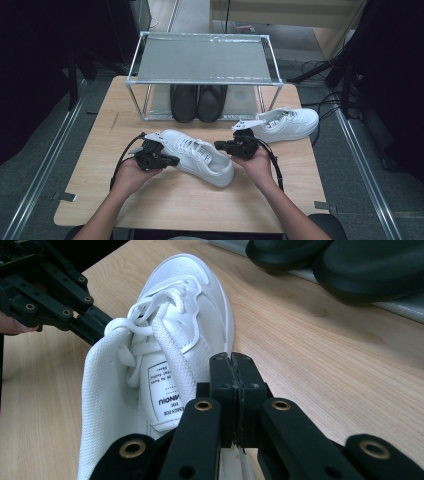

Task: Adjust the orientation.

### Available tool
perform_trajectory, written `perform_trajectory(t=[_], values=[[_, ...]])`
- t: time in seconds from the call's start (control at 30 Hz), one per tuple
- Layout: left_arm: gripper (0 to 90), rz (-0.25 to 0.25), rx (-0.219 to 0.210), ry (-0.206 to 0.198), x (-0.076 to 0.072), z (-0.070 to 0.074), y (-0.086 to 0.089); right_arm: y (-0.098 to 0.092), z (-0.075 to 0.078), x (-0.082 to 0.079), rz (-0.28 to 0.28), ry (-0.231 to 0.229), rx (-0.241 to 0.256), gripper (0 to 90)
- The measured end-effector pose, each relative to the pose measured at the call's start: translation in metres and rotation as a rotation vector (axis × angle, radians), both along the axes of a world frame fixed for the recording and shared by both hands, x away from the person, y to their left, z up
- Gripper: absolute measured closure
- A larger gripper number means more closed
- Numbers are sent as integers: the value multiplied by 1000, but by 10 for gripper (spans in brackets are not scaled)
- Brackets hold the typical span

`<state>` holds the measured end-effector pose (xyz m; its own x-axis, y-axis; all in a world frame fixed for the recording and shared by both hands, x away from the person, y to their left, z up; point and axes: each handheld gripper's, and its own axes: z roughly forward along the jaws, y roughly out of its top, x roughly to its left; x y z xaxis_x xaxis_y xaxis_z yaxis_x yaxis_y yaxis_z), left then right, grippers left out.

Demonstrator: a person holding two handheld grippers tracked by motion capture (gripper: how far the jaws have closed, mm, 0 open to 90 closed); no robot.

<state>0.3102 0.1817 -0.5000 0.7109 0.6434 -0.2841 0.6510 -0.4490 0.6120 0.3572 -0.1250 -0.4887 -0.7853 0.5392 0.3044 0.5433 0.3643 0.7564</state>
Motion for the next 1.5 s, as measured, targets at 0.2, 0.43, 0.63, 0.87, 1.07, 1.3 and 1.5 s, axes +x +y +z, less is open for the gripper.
perform_trajectory(t=[0.2, 0.43, 0.63, 0.87, 1.07, 1.3, 1.5], values=[[870, -4, -5, 1, 2, -1, 1, 1, 0, -6, 4, -10, -7, 899], [866, 5, -13, 2, 6, -2, 2, 3, 0, -15, 23, -22, -13, 897], [878, -2, -10, 12, 12, -2, 4, 5, 0, -22, 37, -29, -19, 900], [876, 2, -14, 15, 19, -2, 4, 7, -2, -31, 57, -16, -3, 900], [878, 8, -32, 30, 25, -3, 6, 9, -3, -39, 71, -9, 3, 890], [882, 8, -20, 20, 31, -2, 4, 15, -3, -49, 88, -11, -1, 890], [866, 17, -23, 16, 34, -3, 4, 19, -5, -54, 103, -4, 9, 879]])
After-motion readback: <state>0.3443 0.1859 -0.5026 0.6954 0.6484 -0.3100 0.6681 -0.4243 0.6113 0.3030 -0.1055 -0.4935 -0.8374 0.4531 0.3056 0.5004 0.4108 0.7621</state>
